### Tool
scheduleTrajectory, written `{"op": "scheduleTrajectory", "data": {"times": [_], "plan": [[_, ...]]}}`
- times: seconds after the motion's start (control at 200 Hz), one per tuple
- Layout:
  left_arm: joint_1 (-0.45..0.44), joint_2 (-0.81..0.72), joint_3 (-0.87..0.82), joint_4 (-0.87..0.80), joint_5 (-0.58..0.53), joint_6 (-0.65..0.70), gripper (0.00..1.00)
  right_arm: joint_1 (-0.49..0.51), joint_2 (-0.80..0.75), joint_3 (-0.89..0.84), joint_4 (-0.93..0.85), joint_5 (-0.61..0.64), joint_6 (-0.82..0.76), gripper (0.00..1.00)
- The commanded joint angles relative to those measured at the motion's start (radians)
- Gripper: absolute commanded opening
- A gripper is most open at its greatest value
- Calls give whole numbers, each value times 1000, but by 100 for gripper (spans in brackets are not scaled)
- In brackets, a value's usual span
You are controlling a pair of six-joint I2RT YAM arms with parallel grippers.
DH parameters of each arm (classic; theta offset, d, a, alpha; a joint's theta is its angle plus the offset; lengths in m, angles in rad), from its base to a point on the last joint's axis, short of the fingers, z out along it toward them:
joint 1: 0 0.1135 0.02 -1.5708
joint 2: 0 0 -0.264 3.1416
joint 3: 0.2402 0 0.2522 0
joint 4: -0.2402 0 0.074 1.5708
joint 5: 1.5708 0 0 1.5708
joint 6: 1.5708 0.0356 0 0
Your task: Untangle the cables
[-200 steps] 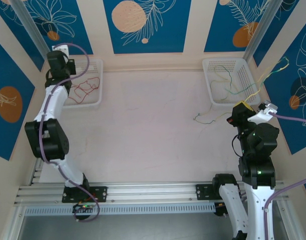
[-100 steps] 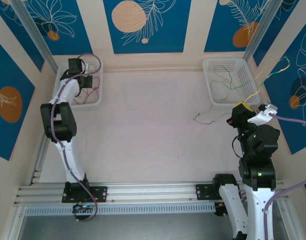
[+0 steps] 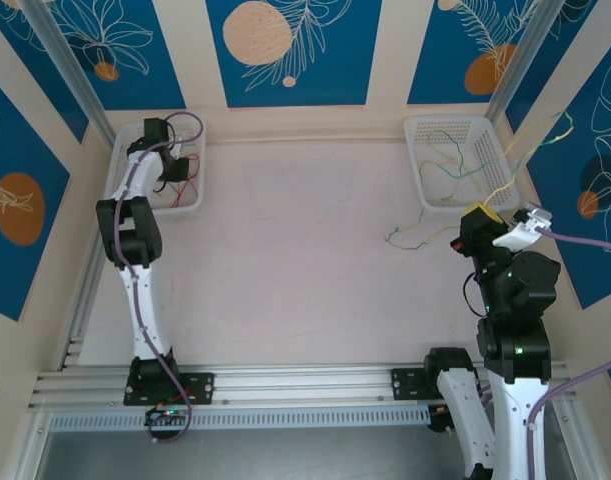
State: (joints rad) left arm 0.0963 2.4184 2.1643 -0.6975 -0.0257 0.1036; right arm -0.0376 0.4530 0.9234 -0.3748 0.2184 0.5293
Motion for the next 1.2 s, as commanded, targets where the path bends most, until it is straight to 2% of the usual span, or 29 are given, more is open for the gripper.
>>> {"op": "scheduleTrajectory", "data": {"times": [0.0, 0.05, 0.14, 0.275, 0.345, 0.4, 0.44, 0.59, 0.62, 0.64, 0.655, 0.795, 0.96, 1.065, 1.195], "plan": [[11, 56, 71, -71, 35, -7, 0, 1, -17, 3, 87, -120, -24, 0], [13, 61, 72, -65, 28, -9, 0, 1, -20, -8, 120, -182, -26, 0], [13, 43, 80, -77, 11, -33, 26, 1, -23, -23, 179, -275, -26, 0], [11, -112, -49, 16, 38, -89, 43, 5, -6, -18, 202, -330, -27, 0], [7, -206, -111, 63, 38, -105, 61, 8, 7, -18, 213, -350, -19, 0], [5, -268, -141, 83, 35, -111, 64, 14, 18, -20, 221, -363, -12, 0], [2, -303, -148, 84, 38, -113, 71, 20, 25, -25, 232, -372, -10, 0], [-10, -408, -138, 51, 52, -124, 75, 53, 44, -42, 267, -345, -14, 0], [-14, -430, -140, 44, 50, -129, 82, 61, 50, -44, 272, -341, -15, 0], [-16, -446, -144, 42, 49, -131, 96, 67, 57, -44, 276, -338, -18, 0], [-19, -457, -147, 40, 49, -134, 99, 71, 61, -44, 279, -336, -20, 0], [-44, -593, -220, 59, 53, -159, 100, 130, 100, -39, 294, -262, -43, 0], [-101, -800, -378, 121, 76, -230, 100, 209, 175, 19, 237, -41, -87, 0], [-192, -967, -553, 203, 65, -268, 100, 220, 261, 98, 185, 35, -119, 0], [-351, -1163, -832, 385, 15, -315, 99, 211, 383, 235, 143, 88, -172, 0]]}}
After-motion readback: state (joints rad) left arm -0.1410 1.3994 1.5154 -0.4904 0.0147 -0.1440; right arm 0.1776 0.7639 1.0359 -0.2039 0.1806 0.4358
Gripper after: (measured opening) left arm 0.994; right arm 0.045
